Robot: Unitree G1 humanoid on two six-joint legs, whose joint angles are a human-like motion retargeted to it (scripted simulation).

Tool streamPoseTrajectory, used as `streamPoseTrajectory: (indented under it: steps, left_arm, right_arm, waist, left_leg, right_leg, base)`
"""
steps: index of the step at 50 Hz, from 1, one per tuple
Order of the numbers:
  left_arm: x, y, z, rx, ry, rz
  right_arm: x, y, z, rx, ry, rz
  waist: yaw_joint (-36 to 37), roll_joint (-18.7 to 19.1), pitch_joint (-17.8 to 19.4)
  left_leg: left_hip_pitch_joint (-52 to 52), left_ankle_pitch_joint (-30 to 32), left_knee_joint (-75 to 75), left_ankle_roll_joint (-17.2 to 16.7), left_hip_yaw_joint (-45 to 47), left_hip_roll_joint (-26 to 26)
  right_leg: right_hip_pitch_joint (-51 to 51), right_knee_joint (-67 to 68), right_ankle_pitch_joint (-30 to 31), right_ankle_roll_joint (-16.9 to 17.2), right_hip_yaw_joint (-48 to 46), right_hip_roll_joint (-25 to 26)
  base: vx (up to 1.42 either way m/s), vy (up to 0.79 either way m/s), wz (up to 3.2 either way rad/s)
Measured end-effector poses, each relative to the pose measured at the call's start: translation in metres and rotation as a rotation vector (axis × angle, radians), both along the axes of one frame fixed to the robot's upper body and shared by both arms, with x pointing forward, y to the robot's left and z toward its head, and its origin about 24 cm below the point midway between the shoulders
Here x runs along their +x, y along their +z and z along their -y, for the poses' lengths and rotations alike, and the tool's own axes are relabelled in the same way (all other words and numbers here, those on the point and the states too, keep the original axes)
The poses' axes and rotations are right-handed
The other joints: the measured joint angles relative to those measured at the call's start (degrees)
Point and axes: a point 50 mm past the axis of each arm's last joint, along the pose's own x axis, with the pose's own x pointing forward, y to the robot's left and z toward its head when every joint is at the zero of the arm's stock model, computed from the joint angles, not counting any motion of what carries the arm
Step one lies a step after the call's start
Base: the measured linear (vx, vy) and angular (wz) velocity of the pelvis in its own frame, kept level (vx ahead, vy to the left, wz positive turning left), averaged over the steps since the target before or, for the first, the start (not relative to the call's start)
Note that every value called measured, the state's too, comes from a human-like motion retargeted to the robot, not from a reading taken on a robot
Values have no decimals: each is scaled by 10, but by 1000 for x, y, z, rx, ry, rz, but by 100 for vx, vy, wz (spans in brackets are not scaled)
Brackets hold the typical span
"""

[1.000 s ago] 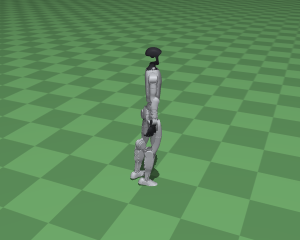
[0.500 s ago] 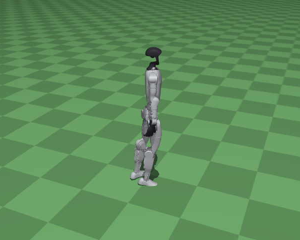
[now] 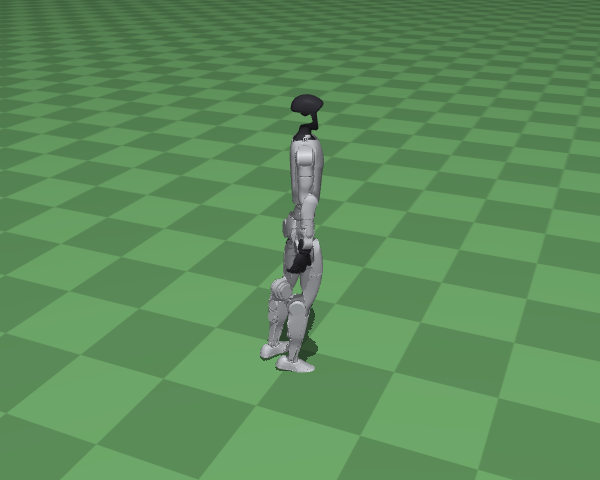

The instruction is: In place motions

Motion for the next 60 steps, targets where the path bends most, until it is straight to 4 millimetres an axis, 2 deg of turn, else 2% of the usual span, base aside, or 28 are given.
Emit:
streamPoseTrajectory:
  steps: [19,25,29,33,35,37,43,45,48,51,54,57,60]
  left_arm:
    - [-1,0,-3,-2,23,16]
    - [-16,1,-11,54,75,-5]
    - [-31,5,-15,67,91,-63]
    - [-33,6,-19,70,94,-94]
    - [-24,5,-20,64,105,-71]
    - [-6,2,-20,54,130,-4]
    - [68,0,-24,50,206,265]
    - [92,3,-24,46,217,346]
    - [118,8,-21,11,217,440]
    - [128,10,-19,-6,198,488]
    - [119,8,-19,16,175,469]
    - [90,2,-19,49,157,381]
    - [46,-2,-19,89,160,246]
  right_arm:
    - [2,0,1,-3,5,7]
    - [8,-1,2,-15,27,53]
    - [1,-1,6,-41,2,63]
    - [-18,1,13,-74,-72,24]
    - [-31,3,17,-94,-115,-15]
    - [-46,6,22,-117,-157,-61]
    - [-89,18,32,-186,-278,-196]
    - [-98,21,32,-200,-308,-229]
    - [-101,22,33,-219,-325,-246]
    - [-92,20,33,-239,-307,-229]
    - [-70,14,32,-235,-260,-174]
    - [-31,7,26,-194,-188,-66]
    - [20,3,14,-117,-118,83]
  waist:
    - [-7,0,5]
    - [-13,6,11]
    - [-21,10,12]
    - [-29,13,14]
    - [-31,14,16]
    - [-31,14,18]
    - [-28,12,17]
    - [-26,11,15]
    - [-26,12,13]
    - [-21,14,11]
    - [-14,14,9]
    - [-7,12,9]
    - [-3,11,9]
  left_leg:
    - [1,2,1,-1,-1,2]
    - [4,1,0,-4,10,7]
    - [3,0,-1,-5,17,9]
    - [1,0,-1,-4,18,11]
    - [0,0,0,-4,17,12]
    - [-2,1,0,-4,14,12]
    - [-7,4,3,0,-5,10]
    - [-10,5,4,1,-13,9]
    - [-13,7,5,3,-24,8]
    - [-14,7,6,4,-29,8]
    - [-13,7,7,5,-33,6]
    - [-10,7,6,5,-35,4]
    - [-6,7,5,4,-37,2]
  right_leg:
    - [-1,3,-2,1,-1,-3]
    - [-8,8,1,7,12,-5]
    - [-12,8,2,7,18,-3]
    - [-15,8,2,8,19,-2]
    - [-15,8,1,8,18,-2]
    - [-14,7,0,9,16,-2]
    - [-8,5,-2,11,-3,-9]
    - [-5,3,-3,11,-10,-11]
    - [-2,2,-5,11,-21,-13]
    - [0,3,-6,12,-27,-14]
    - [3,3,-7,12,-30,-16]
    - [5,3,-8,12,-32,-19]
    - [7,5,-9,13,-33,-21]
  base:
    - [0,0,2]
    - [-3,1,-19]
    - [-1,0,-5]
    - [0,0,0]
    - [0,0,0]
    - [0,0,0]
    - [2,-1,28]
    - [6,-4,34]
    - [6,-3,31]
    - [6,-1,17]
    - [7,1,12]
    - [2,1,3]
    - [0,0,0]
